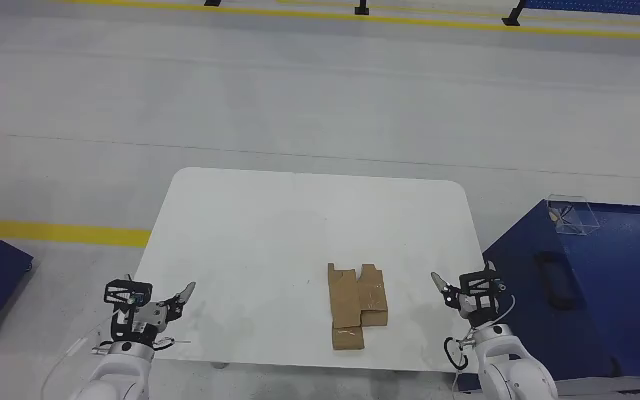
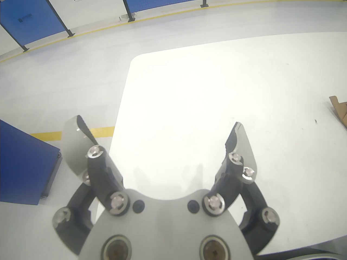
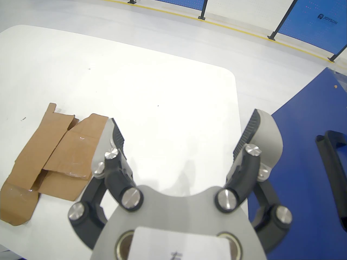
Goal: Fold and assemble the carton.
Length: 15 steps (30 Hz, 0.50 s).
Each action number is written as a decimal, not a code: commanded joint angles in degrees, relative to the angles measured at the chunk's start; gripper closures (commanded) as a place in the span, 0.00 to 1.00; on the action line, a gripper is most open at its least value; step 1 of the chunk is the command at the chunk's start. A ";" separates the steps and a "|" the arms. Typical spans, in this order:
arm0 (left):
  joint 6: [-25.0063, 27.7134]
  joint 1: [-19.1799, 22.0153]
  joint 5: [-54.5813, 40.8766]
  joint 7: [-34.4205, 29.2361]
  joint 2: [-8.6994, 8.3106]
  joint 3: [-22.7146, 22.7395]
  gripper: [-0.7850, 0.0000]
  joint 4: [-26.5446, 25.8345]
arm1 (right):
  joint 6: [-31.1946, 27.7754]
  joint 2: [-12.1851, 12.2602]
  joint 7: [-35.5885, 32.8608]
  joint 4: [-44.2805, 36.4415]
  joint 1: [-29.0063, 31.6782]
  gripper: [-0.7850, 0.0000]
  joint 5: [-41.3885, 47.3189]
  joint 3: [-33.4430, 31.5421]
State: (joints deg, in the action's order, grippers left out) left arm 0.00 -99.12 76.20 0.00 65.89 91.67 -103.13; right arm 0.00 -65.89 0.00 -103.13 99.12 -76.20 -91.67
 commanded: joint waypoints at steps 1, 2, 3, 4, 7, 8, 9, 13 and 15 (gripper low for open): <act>0.00 0.00 0.00 0.00 0.00 0.00 0.00 0.00 | 0.00 0.00 0.00 0.00 0.00 0.00 0.00 0.00; 0.00 0.00 0.00 0.00 0.00 0.00 0.00 0.00 | 0.00 0.00 0.00 0.00 0.00 0.00 0.00 0.00; 1.29 -0.25 -0.93 -1.43 0.03 -0.67 0.00 -0.09 | 0.00 0.00 0.00 0.00 0.00 0.00 0.00 0.00; 4.09 -0.03 -3.50 -6.04 0.03 -1.47 0.00 -1.86 | 0.00 0.00 0.00 0.00 0.00 0.00 0.00 0.00; 9.42 2.65 -22.35 -22.03 0.41 -3.70 0.00 -6.89 | 0.00 0.00 0.00 0.00 0.00 0.00 0.00 0.00; 10.41 4.20 -30.18 -26.99 0.56 -4.57 0.00 -7.58 | 0.00 0.00 0.00 0.00 0.00 0.00 0.00 0.00; 10.00 5.99 -35.95 -30.79 0.66 -4.94 0.00 -7.44 | 0.00 0.00 0.00 0.00 0.00 0.00 0.00 0.00; 6.83 14.52 -55.96 -44.74 1.37 -10.72 0.00 -3.98 | 0.00 0.00 0.00 0.00 0.00 0.00 0.00 0.00; 6.21 18.63 -62.46 -48.32 1.88 -14.40 0.00 -1.20 | 0.00 0.00 0.00 0.00 0.00 0.00 0.00 0.00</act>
State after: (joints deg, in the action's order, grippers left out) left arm 6.59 -83.49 21.55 -44.78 67.45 79.89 -106.32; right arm 0.00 -65.89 0.00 -103.13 99.12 -76.20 -91.67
